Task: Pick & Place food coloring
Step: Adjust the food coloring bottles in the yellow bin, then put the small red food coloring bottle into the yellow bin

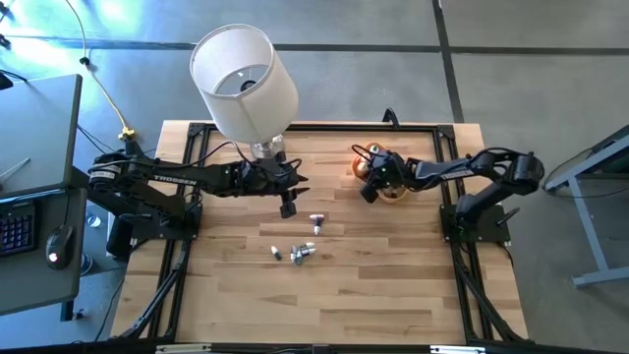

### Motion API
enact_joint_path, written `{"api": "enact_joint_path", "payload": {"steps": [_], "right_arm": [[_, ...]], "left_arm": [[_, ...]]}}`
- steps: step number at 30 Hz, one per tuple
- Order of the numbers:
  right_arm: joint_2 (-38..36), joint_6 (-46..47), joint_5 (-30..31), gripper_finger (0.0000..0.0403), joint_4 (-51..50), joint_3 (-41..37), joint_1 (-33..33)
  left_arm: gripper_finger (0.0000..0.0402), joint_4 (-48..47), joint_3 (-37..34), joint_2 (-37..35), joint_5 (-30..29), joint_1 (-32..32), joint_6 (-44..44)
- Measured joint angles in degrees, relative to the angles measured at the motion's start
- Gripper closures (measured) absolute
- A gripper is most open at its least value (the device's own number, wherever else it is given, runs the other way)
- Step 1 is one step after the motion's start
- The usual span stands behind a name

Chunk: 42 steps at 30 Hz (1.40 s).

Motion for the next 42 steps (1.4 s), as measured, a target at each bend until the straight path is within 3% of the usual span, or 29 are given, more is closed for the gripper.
{"api": "enact_joint_path", "payload": {"steps": [7,15,23,34,37,42], "right_arm": [[-7.86,0.01,-0.28,0.0402,-7.86,0.0,0.02],[-20.64,-0.46,-4.53,0.0402,-11.52,0.0,0.2],[-31.04,-0.46,-7.85,0.0403,-11.36,-0.42,8.56],[-33.12,0.0,4.43,0.0403,-7.49,-0.55,28.15],[-33.78,-0.57,6.62,0.0403,-7.06,-0.55,30.87],[-36.47,-2.95,8.34,0.0403,-2.59,-0.53,32.39]], "left_arm": [[0.0282,0.02,0.0,-0.01,-0.08,0.0,0.0],[0.0282,-0.15,0.0,-0.02,0.06,0.0,-0.02],[0.0282,-3.13,-0.04,1.15,10.06,0.0,2.5],[0.0269,0.17,-0.02,9.46,14.14,0.0,5.86],[0.025,4.62,-0.03,13.0,17.59,-0.02,6.0],[0.0226,8.42,0.0,18.57,17.97,-0.02,5.65]]}}
